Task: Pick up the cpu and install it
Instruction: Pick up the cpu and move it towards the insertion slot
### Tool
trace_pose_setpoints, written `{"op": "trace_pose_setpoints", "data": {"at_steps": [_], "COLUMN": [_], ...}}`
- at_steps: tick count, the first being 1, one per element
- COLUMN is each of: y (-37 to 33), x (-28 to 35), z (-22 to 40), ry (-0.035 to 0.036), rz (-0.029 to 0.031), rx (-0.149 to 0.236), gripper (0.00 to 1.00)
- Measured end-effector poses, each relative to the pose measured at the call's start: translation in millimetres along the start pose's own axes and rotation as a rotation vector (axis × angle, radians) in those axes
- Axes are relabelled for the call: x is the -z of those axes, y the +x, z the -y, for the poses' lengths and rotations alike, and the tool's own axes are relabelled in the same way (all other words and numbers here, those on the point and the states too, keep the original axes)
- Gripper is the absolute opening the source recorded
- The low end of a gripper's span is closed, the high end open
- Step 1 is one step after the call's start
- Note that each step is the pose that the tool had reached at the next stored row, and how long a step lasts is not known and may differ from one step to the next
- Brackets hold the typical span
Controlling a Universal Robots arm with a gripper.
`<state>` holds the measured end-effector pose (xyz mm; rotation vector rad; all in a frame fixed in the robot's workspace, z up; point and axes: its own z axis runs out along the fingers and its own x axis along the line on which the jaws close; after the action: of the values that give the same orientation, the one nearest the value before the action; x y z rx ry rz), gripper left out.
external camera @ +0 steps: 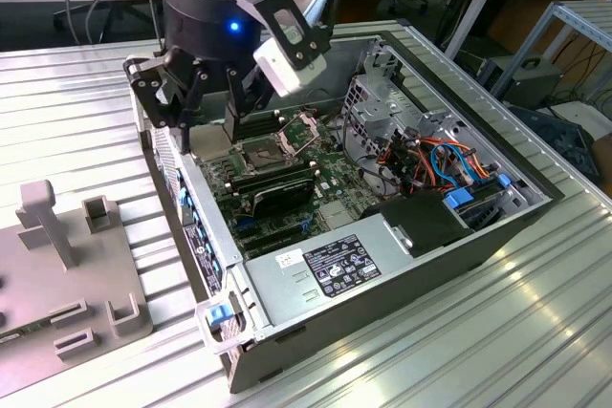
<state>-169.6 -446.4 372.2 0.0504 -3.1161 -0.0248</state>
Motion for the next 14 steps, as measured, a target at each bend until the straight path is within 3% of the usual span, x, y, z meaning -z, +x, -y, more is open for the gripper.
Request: {"op": "trace_pose_setpoints", "data": {"at_steps": [6, 14], "y": [-16.1, -28.8], "x": [-0.1, -0.3], "z": [0.5, 1.0], "ry": [0.0, 0.0], "rz": [0.0, 0.0], "rx": [0.0, 0.0], "gripper": [0.55, 0.55]}}
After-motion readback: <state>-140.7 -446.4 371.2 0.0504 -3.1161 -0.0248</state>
